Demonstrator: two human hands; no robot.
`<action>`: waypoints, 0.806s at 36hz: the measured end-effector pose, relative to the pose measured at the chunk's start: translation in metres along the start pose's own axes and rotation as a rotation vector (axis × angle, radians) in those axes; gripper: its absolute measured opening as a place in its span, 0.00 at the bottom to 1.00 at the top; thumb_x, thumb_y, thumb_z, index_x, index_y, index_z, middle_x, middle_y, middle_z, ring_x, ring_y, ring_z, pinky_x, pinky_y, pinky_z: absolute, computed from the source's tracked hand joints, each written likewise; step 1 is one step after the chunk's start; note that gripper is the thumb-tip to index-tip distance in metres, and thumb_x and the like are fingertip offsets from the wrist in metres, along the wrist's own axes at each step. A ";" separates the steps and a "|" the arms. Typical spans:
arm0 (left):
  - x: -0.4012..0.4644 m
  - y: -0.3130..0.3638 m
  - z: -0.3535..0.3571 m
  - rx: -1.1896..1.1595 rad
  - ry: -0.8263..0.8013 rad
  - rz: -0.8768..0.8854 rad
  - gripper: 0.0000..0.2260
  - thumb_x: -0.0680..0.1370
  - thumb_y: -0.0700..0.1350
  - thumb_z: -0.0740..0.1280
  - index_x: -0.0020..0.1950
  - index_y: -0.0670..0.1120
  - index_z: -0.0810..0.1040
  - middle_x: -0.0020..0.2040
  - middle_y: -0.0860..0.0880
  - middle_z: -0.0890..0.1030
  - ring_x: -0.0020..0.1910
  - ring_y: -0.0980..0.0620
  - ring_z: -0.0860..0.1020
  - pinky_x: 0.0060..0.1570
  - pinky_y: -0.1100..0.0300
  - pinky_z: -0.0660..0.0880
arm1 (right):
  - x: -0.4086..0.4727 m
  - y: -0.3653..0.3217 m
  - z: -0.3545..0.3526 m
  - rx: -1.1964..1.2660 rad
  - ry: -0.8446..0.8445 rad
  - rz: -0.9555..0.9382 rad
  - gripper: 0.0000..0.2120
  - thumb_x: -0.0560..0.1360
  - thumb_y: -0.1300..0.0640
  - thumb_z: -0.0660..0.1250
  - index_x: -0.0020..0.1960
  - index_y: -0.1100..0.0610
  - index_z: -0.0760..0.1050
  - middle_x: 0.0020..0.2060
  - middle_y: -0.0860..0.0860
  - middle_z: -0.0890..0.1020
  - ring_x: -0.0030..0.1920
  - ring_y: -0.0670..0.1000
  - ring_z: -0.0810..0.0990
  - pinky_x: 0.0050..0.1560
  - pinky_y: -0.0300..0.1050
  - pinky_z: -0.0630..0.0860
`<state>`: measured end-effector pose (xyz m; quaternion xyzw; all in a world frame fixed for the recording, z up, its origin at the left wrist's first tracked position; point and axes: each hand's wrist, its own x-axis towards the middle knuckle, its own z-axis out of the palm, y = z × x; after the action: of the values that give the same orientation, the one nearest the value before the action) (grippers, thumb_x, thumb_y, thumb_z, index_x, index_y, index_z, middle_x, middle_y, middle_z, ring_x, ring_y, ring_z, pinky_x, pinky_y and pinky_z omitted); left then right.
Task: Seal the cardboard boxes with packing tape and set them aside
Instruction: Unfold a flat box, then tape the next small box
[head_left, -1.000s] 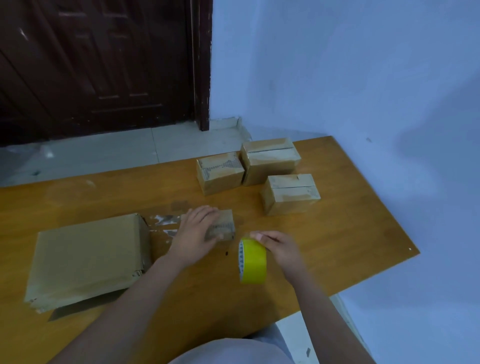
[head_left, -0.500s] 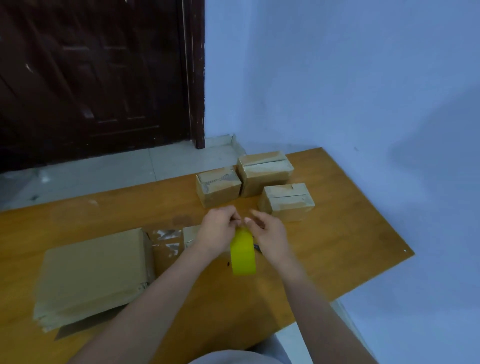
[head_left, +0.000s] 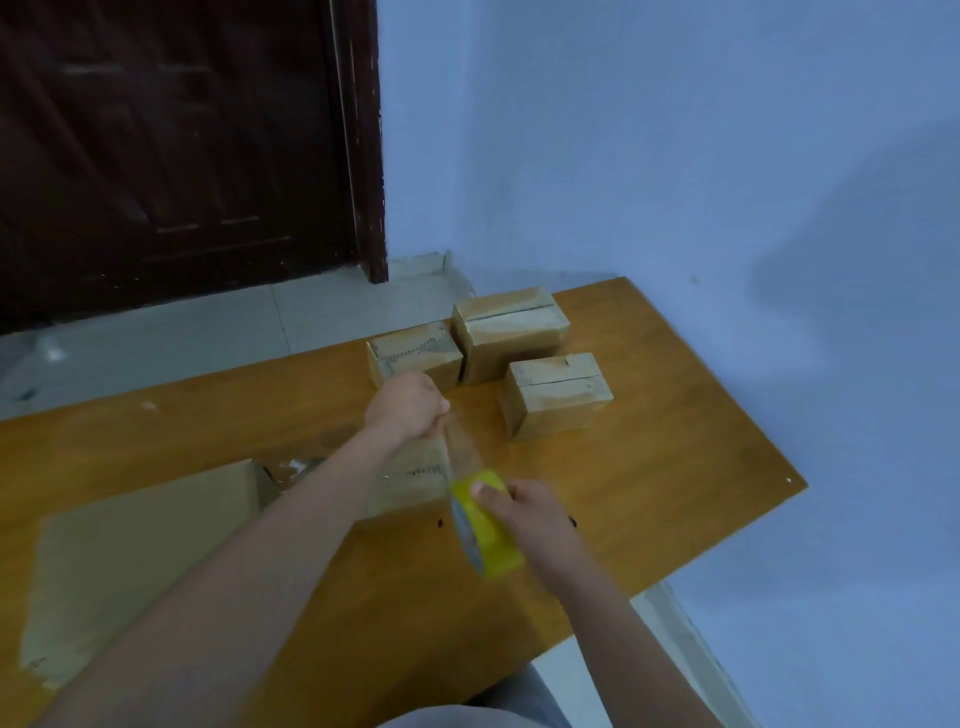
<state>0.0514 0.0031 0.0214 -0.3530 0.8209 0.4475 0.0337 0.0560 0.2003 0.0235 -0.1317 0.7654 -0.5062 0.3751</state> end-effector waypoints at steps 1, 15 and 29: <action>0.003 0.000 -0.001 0.027 0.016 0.017 0.10 0.78 0.42 0.64 0.38 0.45 0.79 0.34 0.50 0.82 0.39 0.53 0.80 0.39 0.59 0.73 | 0.000 0.006 0.003 -0.063 0.023 0.059 0.21 0.76 0.44 0.65 0.37 0.62 0.73 0.27 0.55 0.74 0.30 0.55 0.76 0.34 0.46 0.72; 0.048 -0.045 0.024 0.095 -0.044 0.127 0.06 0.79 0.45 0.65 0.45 0.47 0.79 0.45 0.49 0.81 0.46 0.49 0.78 0.48 0.51 0.75 | 0.024 0.046 0.030 -0.133 0.004 0.200 0.19 0.73 0.42 0.62 0.46 0.58 0.76 0.43 0.61 0.82 0.45 0.61 0.82 0.46 0.56 0.79; 0.058 -0.081 0.056 -0.007 0.208 0.353 0.05 0.78 0.38 0.65 0.47 0.43 0.81 0.44 0.52 0.79 0.49 0.50 0.74 0.49 0.54 0.68 | 0.037 0.052 0.028 -0.089 -0.019 0.195 0.10 0.79 0.53 0.62 0.42 0.56 0.75 0.32 0.49 0.77 0.32 0.48 0.75 0.32 0.41 0.71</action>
<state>0.0422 -0.0147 -0.0910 -0.2483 0.8675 0.4105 -0.1314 0.0598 0.1841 -0.0439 -0.0782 0.7927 -0.4314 0.4236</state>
